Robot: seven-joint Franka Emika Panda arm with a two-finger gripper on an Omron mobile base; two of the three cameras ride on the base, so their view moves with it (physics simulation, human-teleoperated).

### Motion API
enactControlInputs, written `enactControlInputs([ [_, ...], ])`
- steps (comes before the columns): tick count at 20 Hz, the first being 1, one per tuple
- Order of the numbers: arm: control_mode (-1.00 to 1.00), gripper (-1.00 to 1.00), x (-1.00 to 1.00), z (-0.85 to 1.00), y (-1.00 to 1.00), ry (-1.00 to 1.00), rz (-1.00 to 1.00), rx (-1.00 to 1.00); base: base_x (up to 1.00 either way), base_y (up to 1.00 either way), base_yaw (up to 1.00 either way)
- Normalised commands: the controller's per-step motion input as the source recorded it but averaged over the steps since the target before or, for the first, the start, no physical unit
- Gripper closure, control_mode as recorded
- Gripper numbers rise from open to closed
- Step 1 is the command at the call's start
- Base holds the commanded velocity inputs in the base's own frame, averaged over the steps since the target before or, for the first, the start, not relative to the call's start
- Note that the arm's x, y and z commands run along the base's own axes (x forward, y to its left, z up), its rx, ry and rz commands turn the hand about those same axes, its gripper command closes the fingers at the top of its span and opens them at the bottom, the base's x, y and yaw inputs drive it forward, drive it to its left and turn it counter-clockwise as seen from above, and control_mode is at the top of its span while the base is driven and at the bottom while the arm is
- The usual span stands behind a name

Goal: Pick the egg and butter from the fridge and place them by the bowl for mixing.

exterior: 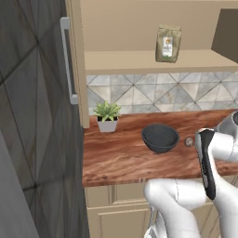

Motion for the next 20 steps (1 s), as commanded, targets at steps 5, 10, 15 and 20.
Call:
enactControlInputs([
  [5, -1.0, 1.0, 0.07, -0.05, 0.0, 0.0, -0.35, 0.0, 0.0, 0.0, 0.0],
  [10, -1.0, 1.0, 0.0, 0.0, 0.0, 0.0, -0.01, 0.0, 0.0, 0.0, 0.0],
  [15, -1.0, 1.0, 0.26, -0.03, 0.03, 0.07, 0.0, 0.0, 0.0, 0.0, 0.0],
  [20, -1.0, 1.0, 0.41, -0.01, 0.29, 0.12, -0.06, 0.0, 0.0, 0.0, 0.0],
])
